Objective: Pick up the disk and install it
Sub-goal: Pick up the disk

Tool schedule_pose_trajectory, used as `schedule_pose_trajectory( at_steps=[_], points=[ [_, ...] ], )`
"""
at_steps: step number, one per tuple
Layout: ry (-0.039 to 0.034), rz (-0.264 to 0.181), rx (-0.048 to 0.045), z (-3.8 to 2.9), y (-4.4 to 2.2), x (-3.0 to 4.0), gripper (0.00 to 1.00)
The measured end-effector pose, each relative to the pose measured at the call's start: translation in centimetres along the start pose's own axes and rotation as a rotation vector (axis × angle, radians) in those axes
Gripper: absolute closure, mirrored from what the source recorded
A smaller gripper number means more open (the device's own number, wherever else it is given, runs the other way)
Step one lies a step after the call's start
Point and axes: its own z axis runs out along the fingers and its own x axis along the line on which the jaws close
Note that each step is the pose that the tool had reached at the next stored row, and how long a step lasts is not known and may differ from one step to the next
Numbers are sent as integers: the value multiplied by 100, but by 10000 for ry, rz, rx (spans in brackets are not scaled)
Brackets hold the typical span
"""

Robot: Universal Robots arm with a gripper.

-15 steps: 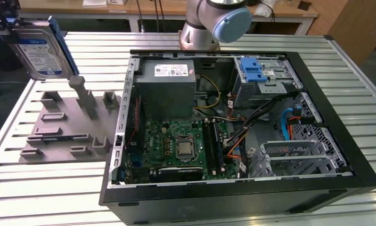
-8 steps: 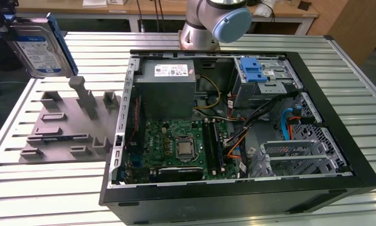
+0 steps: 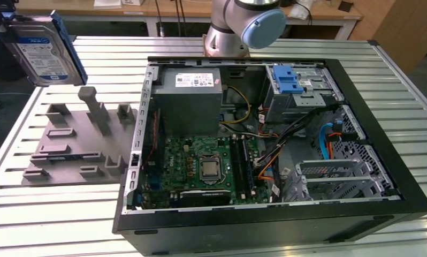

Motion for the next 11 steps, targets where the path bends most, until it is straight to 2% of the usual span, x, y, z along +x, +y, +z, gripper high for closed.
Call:
schedule_pose_trajectory(
  at_steps=[11],
  points=[
    [-1,0,2,-118,2,-4,64]
  ],
)
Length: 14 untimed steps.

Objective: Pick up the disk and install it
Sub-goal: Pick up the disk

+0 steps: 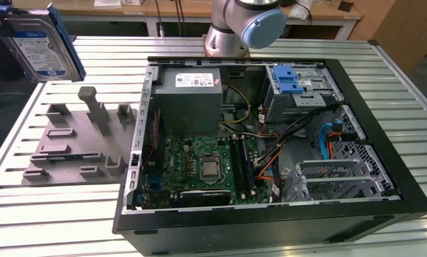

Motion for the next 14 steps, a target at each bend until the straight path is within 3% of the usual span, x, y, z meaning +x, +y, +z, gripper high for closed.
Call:
schedule_pose_trajectory(
  at_steps=[14],
  points=[
    [1,0,-1,-171,3,-3,64]
  ],
)
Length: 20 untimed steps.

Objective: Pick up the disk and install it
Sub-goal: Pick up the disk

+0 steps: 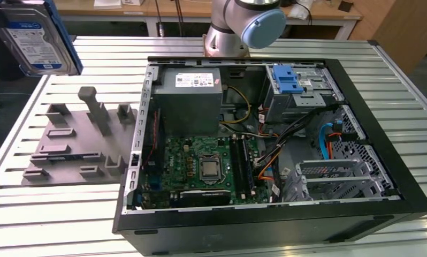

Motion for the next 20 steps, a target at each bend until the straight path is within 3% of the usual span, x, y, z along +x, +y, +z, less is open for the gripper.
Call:
schedule_pose_trajectory(
  at_steps=[20],
  points=[
    [0,0,0,-190,3,-3,64]
  ],
)
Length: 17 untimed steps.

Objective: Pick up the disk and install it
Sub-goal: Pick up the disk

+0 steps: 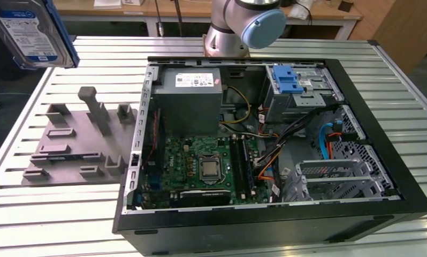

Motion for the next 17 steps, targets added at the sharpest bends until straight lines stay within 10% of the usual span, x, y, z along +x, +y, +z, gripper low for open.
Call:
schedule_pose_trajectory(
  at_steps=[17],
  points=[
    [0,0,0,-122,2,-2,64]
  ],
)
